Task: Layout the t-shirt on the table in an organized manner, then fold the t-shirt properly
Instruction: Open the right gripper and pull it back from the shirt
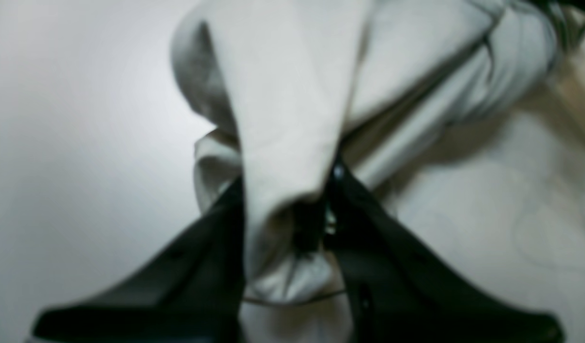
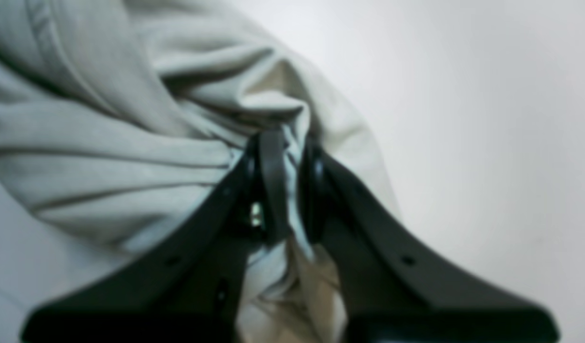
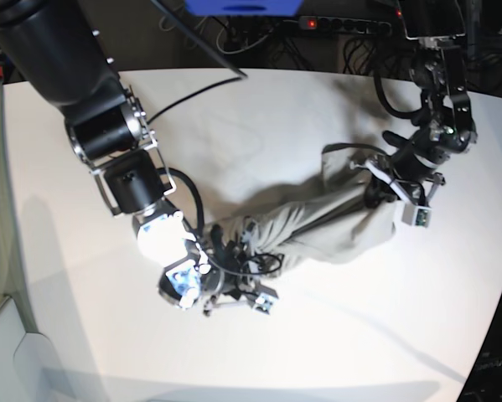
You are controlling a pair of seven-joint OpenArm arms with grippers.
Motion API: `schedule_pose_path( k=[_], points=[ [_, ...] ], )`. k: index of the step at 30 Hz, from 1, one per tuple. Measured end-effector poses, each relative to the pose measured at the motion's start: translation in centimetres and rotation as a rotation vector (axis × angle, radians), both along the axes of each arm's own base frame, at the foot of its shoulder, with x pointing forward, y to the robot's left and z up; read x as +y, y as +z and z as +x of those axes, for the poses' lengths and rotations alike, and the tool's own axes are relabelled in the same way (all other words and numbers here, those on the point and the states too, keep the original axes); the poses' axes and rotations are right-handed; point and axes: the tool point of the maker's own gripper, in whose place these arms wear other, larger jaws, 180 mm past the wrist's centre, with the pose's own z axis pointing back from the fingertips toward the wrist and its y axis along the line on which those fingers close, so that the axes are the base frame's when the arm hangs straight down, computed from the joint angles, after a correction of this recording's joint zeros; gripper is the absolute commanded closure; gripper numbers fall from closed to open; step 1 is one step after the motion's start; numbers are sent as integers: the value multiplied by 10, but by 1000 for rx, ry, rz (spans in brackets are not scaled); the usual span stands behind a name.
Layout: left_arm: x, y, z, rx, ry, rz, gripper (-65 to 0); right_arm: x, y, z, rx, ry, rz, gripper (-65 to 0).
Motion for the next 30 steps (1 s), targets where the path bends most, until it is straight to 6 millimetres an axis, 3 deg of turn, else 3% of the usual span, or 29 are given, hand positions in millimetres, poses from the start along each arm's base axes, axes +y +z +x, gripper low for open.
schedule_pose_path(
  k=[5,8,13,18,21,23,28,30],
  points=[
    [8,3,-2,-11,-14,18,-5,-8,10,8,7,-29,33,0],
    [0,6,-9,-34,-81,10,-5,-18,15,14,2,-54,44,0],
    [21,16,-12,-76,-45,8,-5,-35,30,26,2,-99,101,0],
    [38,12,-20,-59,-11,20,-5,-57,36,35,0,-154,88,0],
    [72,-5,-37,52,58,129,-5,-113,38,52,-39,-287,-43,0],
    [85,-5,-42,62,78,151,-5,-133,42,57,-53,-316,-64,0],
    [68,-1,-38,25,57,101,-5,-120,39,53,-32,-324,3,0],
    [70,1,-39,24,56,114,-5,-130,33,48,2,-342,-41,0]
  ],
)
